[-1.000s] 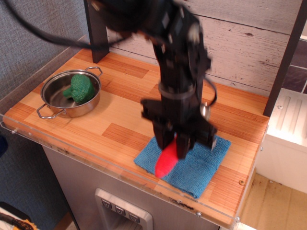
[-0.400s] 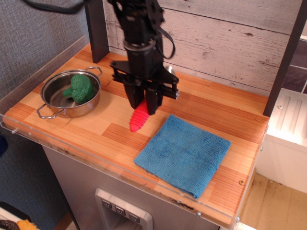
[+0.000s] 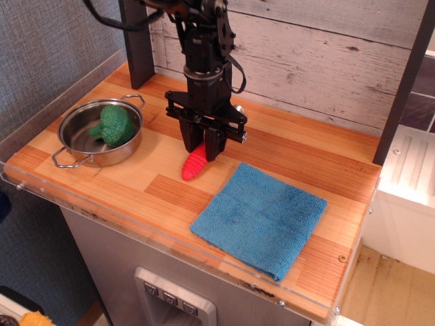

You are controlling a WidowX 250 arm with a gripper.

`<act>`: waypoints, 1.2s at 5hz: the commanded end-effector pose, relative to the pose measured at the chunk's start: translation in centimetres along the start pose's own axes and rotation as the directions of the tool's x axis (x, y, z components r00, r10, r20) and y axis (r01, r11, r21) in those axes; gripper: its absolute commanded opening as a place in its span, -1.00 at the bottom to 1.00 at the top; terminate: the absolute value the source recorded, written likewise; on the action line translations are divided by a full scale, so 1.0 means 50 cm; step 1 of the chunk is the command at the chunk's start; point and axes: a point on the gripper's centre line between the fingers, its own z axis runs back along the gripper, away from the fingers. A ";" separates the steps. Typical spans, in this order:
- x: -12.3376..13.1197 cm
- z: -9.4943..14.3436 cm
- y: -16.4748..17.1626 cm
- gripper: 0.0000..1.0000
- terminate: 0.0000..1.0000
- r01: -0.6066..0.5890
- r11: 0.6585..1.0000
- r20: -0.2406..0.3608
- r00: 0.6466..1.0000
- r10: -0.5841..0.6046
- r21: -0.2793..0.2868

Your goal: Move red spoon to upper middle edge of the table.

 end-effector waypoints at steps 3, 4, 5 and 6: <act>0.008 0.061 -0.017 1.00 -1.00 0.036 0.999 0.060 0.997 -0.038 0.031; -0.023 0.132 -0.026 1.00 -1.00 0.010 1.000 0.140 0.990 -0.012 0.012; -0.082 0.186 -0.046 1.00 -1.00 -0.031 1.000 0.202 0.979 0.031 0.000; -0.112 0.182 -0.050 1.00 -1.00 -0.053 0.998 0.193 0.979 0.058 -0.028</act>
